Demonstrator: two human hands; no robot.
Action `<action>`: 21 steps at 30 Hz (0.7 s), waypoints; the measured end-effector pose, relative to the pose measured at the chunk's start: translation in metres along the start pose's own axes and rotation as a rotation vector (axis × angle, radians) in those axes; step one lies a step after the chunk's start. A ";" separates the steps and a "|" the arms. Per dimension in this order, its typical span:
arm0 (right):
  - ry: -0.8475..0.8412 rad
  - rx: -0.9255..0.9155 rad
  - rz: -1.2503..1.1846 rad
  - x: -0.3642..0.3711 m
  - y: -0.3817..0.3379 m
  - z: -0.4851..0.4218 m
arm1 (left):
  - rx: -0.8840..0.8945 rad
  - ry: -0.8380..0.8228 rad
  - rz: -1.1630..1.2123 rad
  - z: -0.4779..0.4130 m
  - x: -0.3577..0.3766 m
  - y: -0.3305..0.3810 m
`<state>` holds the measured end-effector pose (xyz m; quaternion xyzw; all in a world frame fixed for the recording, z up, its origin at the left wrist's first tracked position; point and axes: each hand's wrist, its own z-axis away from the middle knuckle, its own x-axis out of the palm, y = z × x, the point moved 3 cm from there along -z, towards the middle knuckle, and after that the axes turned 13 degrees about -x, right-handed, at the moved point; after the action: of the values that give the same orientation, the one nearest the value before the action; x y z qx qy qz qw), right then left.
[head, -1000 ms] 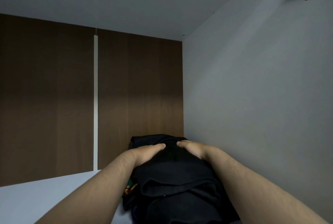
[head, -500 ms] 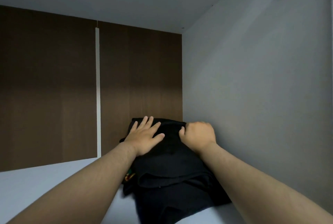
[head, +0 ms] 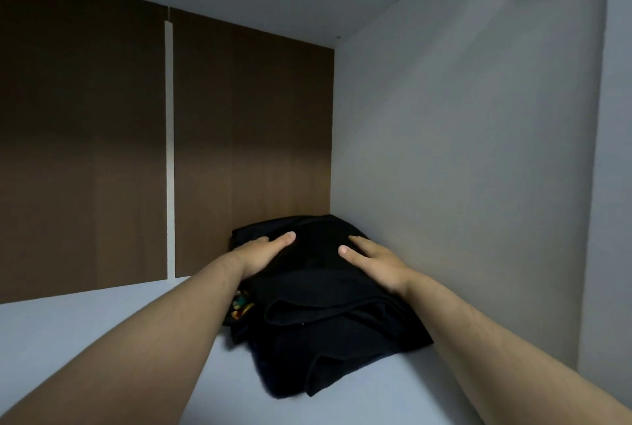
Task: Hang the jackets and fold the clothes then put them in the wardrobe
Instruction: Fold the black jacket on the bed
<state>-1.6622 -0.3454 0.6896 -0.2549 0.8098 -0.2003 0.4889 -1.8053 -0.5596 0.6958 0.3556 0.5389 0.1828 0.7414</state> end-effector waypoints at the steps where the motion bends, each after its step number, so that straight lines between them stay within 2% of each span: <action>1: 0.007 -0.001 0.040 0.000 0.000 0.002 | 0.012 0.019 0.002 -0.001 0.001 -0.001; 10: 0.013 0.082 0.210 0.001 -0.002 0.029 | 0.143 0.087 -0.109 0.008 -0.001 -0.012; 13: -0.085 0.097 0.450 -0.003 -0.015 0.051 | 0.160 0.088 -0.202 0.030 -0.005 -0.018; 17: 0.004 0.120 0.762 -0.024 -0.048 0.084 | 0.151 0.204 -0.373 0.071 -0.017 -0.024; 21: -0.023 -0.001 0.895 -0.042 -0.072 0.133 | 0.321 0.307 -0.359 0.131 -0.017 -0.019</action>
<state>-1.5117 -0.3870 0.7011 0.1180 0.8349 0.0340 0.5365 -1.6919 -0.6267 0.7154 0.3354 0.7212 0.0127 0.6059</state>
